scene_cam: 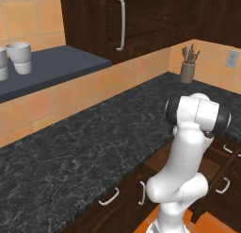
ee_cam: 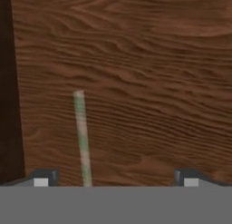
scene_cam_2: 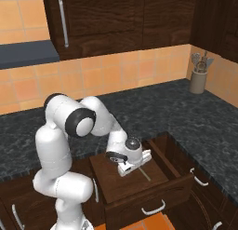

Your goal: Take a straw from the drawer in front and place it inside the glass cup on the dining counter.

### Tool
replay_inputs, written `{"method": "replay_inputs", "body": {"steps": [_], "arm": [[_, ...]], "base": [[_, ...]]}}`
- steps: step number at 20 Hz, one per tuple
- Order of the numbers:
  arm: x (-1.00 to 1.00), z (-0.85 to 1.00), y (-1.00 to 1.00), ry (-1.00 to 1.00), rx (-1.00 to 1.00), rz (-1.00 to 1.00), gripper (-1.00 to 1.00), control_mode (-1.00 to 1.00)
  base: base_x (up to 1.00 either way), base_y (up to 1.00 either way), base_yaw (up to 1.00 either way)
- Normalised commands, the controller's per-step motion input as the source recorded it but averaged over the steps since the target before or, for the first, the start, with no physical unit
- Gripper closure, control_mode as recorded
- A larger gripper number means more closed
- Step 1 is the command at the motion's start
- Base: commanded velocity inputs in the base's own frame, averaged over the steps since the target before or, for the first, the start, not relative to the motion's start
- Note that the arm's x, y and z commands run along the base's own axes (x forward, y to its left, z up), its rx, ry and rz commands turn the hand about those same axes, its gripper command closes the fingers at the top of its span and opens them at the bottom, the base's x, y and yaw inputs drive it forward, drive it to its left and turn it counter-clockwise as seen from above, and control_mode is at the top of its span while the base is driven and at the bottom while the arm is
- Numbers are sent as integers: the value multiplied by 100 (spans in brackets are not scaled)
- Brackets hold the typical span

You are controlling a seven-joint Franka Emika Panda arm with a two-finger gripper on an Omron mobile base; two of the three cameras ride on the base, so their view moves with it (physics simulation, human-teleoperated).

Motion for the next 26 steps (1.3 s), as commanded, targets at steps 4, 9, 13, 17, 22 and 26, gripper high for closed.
{"method": "replay_inputs", "body": {"steps": [4,9,13,17,22,26], "arm": [[19,-30,-6,-1,0,0,-100,-100],[27,-14,-19,-4,1,0,-100,-100],[32,-17,-24,-3,2,0,-100,-100],[38,-7,-21,-4,1,0,-100,-100],[44,0,-13,-3,0,0,-100,-100],[51,-13,-19,0,1,0,-100,-100]], "base": [[0,0,0],[0,0,0],[0,0,0],[0,0,0],[0,0,0],[0,0,0]]}}
